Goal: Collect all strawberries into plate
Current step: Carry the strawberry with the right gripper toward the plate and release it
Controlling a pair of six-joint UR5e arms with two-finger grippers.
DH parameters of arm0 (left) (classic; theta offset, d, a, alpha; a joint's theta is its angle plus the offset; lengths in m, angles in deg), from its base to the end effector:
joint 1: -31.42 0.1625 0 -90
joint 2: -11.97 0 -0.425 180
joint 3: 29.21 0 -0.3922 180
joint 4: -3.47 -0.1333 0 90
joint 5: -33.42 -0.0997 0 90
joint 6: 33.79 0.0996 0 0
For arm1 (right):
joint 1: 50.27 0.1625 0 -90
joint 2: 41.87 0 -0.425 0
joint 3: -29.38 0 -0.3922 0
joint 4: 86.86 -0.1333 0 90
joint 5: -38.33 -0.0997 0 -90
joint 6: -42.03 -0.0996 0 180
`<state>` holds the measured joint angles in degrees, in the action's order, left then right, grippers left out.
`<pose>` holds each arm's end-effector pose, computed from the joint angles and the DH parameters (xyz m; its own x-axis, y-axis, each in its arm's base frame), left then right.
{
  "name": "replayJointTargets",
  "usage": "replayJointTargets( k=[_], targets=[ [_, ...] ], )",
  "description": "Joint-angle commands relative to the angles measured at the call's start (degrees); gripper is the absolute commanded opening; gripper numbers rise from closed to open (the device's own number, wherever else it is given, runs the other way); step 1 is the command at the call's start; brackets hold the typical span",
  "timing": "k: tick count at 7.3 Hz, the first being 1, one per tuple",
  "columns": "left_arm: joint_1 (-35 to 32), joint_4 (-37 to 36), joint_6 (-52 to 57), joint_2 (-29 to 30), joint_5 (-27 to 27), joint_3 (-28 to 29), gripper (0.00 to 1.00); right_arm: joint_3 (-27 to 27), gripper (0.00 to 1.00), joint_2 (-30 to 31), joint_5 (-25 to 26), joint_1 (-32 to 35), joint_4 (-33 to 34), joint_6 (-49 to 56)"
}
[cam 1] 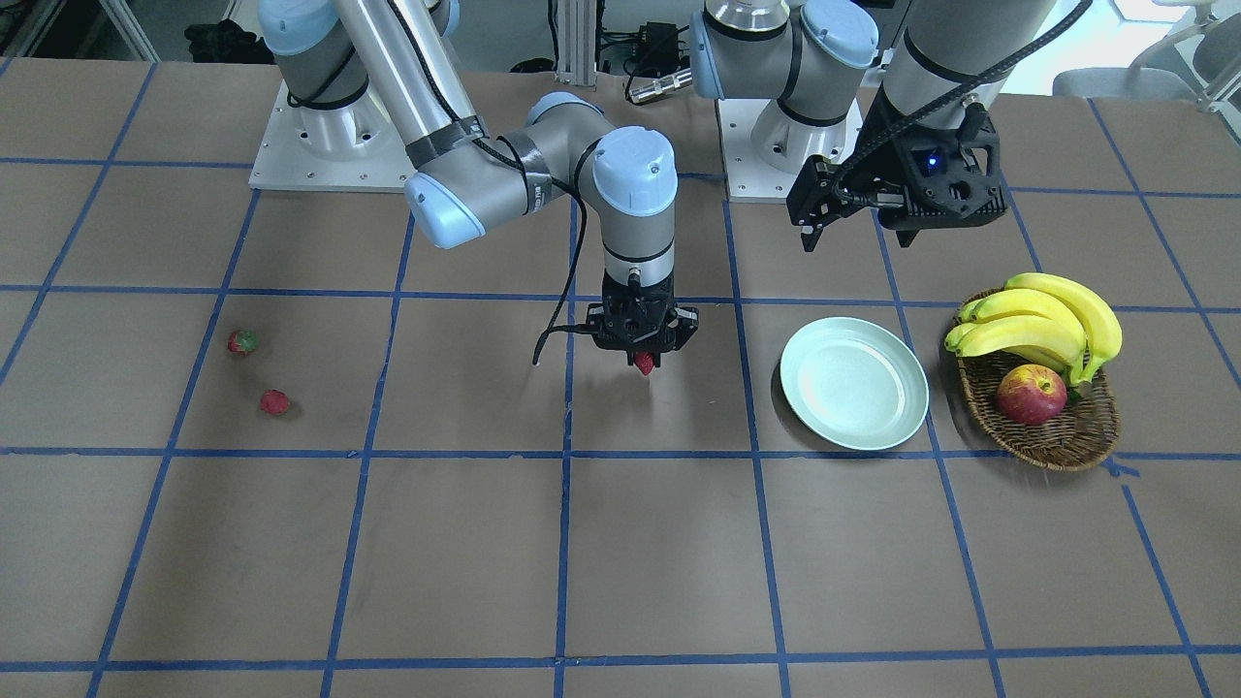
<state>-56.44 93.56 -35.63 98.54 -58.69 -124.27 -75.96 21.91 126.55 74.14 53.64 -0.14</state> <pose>-0.1122 -0.4678 0.4731 -0.9970 -0.0683 -0.0377 -0.0694 0.9972 0.0288 0.4489 -0.4140 0.2007 -0.9839 0.1255 -0.1271 0.1380 0.9859 -0.0946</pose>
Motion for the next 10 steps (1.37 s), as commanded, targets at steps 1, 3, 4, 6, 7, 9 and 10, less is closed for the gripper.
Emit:
replayJointTargets(
  k=[1,3,4,6,7,9,10],
  targets=[
    [0.0,0.0,0.0,0.0,0.0,0.0,1.0,0.7,1.0,0.3,-0.1,0.0,-0.3,0.2],
    [0.1,-0.2,0.1,0.0,0.0,0.1,1.0,-1.4,1.0,2.7,1.2,-5.3,-3.4,10.8],
    [0.1,0.0,0.3,0.0,-0.1,0.1,1.0,-3.4,1.0,5.9,0.9,-12.2,-5.8,17.0],
    [0.1,-0.3,0.2,0.1,0.0,0.1,1.0,-8.3,1.0,14.4,1.3,-24.0,-12.1,29.2],
    [0.1,-0.3,0.2,0.0,-0.1,0.1,1.0,-9.8,1.0,15.0,5.1,-30.0,-13.8,36.6],
    [0.1,-0.4,0.2,0.0,0.0,0.1,1.0,-10.1,1.0,15.4,6.4,-40.1,-13.9,48.5],
    [0.1,-0.3,0.2,0.0,-0.1,0.1,1.0,-10.1,1.0,15.3,5.6,-43.9,-14.1,49.5]
  ],
)
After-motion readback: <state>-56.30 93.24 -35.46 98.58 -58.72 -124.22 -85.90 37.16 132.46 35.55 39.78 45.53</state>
